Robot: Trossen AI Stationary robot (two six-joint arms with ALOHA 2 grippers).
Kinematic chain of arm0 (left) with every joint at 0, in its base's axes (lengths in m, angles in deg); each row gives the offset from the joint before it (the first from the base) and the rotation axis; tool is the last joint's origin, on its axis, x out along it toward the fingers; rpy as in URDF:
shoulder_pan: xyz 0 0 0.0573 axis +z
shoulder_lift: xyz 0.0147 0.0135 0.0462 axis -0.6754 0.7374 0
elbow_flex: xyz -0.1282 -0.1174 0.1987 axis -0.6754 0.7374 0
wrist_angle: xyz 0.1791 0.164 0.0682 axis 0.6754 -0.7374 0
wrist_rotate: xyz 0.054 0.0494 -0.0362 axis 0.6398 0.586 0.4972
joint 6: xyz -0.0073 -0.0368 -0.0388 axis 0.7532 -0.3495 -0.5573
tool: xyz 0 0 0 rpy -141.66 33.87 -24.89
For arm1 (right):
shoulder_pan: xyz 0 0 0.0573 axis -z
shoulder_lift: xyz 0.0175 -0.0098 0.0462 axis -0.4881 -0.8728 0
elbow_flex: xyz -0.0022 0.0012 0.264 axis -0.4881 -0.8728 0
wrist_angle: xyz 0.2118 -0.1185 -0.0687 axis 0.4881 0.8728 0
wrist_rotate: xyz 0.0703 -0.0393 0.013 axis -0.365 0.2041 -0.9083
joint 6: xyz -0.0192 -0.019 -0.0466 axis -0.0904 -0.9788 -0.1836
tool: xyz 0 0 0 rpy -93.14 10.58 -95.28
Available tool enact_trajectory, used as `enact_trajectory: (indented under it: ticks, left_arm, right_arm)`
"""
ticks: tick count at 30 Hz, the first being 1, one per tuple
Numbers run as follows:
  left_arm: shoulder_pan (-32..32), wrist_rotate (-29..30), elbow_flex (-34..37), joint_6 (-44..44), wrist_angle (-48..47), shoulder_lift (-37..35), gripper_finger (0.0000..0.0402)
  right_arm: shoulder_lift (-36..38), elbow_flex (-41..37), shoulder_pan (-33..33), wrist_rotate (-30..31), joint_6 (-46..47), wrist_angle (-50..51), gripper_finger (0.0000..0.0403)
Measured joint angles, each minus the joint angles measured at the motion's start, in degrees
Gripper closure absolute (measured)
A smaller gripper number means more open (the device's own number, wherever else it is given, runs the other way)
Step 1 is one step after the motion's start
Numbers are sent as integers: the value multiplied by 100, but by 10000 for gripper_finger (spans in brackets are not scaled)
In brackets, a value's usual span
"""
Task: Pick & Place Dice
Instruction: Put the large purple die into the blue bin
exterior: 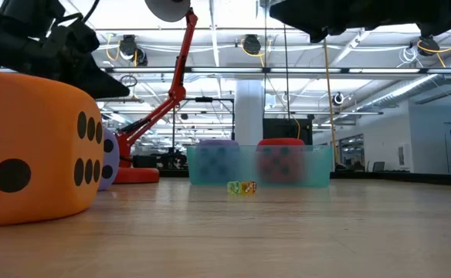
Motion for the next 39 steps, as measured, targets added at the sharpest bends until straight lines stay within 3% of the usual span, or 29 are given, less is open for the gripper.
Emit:
enact_trajectory:
  ticks: [5, 12, 17, 29, 35, 39]
  left_arm:
    - [-953, 406, 0, -83, 245, 238, 395]
    - [-2628, 2328, -557, -947, -1069, 261, 396]
    - [-3367, 3367, -750, -1920, -1768, 409, 398]
    - [-3572, 3331, -1364, -3678, -3371, 1539, 395]
    - [-3606, 3362, -1879, -5101, -4711, 2103, 396]
    - [-3720, 2997, -1948, -5840, -5080, 2552, 399]
  right_arm:
    - [-27, 0, -87, 0, 299, 214, 367]
    - [-27, -2, -278, 3, 630, 427, 367]
    - [-27, -2, -340, 4, 727, 496, 367]
    - [-25, -4, -241, 33, 155, 484, 367]
    - [-23, -5, -146, 31, -13, 440, 367]
    - [-23, -7, -119, 35, -73, 440, 367]
